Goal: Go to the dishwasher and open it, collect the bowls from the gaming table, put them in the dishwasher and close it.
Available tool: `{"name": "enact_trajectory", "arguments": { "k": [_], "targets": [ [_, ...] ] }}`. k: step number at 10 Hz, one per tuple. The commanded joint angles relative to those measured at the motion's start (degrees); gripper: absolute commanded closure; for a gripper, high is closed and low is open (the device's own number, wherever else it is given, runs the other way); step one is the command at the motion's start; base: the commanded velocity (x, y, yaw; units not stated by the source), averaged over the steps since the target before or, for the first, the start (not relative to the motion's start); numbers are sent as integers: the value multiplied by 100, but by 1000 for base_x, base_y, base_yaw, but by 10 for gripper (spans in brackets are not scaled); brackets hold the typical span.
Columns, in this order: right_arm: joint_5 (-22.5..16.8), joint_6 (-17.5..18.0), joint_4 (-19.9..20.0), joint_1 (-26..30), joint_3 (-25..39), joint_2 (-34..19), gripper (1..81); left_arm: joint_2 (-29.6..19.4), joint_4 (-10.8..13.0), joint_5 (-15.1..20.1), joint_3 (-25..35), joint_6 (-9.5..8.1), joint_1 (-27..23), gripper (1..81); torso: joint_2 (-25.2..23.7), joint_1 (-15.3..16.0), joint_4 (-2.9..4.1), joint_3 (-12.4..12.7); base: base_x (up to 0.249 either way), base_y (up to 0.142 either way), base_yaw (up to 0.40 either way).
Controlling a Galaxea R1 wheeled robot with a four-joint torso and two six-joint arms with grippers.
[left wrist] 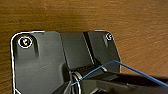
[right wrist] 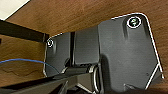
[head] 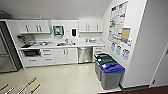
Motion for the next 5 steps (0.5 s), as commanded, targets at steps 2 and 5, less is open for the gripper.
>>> {"name": "enact_trajectory", "arguments": {
  "k": [2,5],
  "targets": [
    [-233,-28,-78,269,59,-75,10,-77,6,292,87,0,-303,10,-2,0,0,0,198,0,0],
    [-234,-28,-78,295,58,-66,10,-86,6,292,87,0,-303,10,-2,-2,0,0,194,0,0]
  ]
}}
